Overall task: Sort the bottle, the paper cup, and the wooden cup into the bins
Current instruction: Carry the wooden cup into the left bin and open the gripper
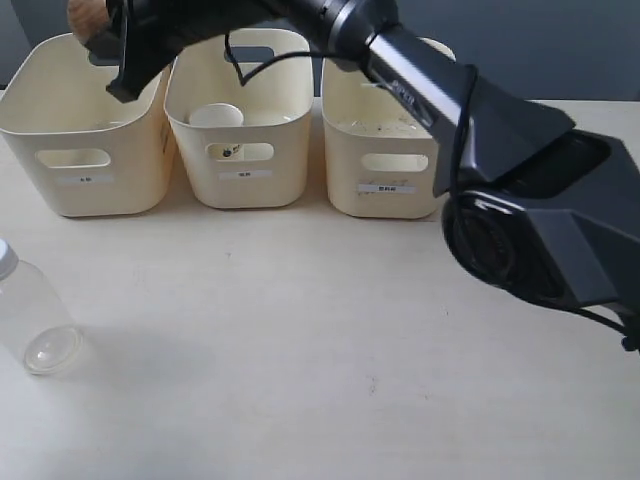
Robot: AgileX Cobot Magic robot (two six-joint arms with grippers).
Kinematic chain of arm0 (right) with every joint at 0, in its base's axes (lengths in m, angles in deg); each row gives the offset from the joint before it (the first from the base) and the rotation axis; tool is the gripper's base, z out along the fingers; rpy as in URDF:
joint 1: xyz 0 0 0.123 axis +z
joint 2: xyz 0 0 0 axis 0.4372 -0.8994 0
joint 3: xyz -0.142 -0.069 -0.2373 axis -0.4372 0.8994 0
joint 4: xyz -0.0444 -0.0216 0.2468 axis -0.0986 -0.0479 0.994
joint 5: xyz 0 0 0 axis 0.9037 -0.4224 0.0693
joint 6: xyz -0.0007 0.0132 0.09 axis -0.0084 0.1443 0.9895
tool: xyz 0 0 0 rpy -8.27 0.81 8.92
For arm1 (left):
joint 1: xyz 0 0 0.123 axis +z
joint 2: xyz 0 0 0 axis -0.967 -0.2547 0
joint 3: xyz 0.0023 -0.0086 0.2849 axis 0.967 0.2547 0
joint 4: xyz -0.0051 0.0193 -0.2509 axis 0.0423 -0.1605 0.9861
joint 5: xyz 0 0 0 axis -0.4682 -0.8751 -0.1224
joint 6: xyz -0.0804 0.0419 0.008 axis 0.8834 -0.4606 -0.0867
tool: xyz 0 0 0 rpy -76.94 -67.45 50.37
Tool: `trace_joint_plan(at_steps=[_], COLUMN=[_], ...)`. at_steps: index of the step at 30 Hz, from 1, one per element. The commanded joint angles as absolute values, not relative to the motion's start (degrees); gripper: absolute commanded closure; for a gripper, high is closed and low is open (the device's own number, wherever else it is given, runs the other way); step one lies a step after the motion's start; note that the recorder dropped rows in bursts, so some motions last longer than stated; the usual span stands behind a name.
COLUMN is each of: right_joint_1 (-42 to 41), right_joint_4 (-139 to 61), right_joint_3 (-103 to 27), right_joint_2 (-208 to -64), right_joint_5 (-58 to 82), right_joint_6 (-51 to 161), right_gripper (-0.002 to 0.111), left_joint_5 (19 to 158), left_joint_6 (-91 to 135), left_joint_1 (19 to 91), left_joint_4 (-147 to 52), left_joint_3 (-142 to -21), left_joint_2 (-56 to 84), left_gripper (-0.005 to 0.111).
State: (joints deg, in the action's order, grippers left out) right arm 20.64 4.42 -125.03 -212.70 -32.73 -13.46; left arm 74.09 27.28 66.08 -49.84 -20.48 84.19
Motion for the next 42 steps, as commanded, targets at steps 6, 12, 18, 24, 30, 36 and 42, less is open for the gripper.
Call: trace_joint_plan(at_steps=[6,12,18,24,30,36,42], right_joint_1=[20.5,20.7,20.8,20.8,20.8,20.8,20.8], right_joint_4=[8.8,8.7,8.1,4.8,4.8,5.2,7.9], right_joint_3=[-126.2,-126.2,-126.2,-126.2,-126.2,-126.2,-126.2], right_joint_2=[-217.3,-218.1,-218.1,-218.8,-218.5,-216.9,-209.6], right_joint_5=[-29.6,-28.1,-26.8,-27.0,-27.4,-27.7,-34.8], right_joint_6=[-19.3,-19.2,-17.9,-14.7,-14.5,-14.4,-14.4], right_gripper=[0.109,0.109,0.102,0.087,0.08,0.072,0.074], left_joint_5=[74.8,74.8,74.8,74.8,74.8,74.8,74.8], left_joint_6=[27.4,27.4,27.4,27.4,27.4,27.4,27.4], left_joint_1=[65.9,65.9,65.9,65.9,65.9,65.9,65.9], left_joint_4=[-49.9,-49.9,-49.9,-49.9,-49.9,-49.9,-49.9], left_joint_3=[-20.5,-20.5,-20.5,-20.5,-20.5,-20.5,-20.5], left_joint_2=[84.0,84.0,84.0,84.0,84.0,84.0,84.0], left_gripper=[0.107,0.107,0.107,0.107,0.107,0.107,0.107])
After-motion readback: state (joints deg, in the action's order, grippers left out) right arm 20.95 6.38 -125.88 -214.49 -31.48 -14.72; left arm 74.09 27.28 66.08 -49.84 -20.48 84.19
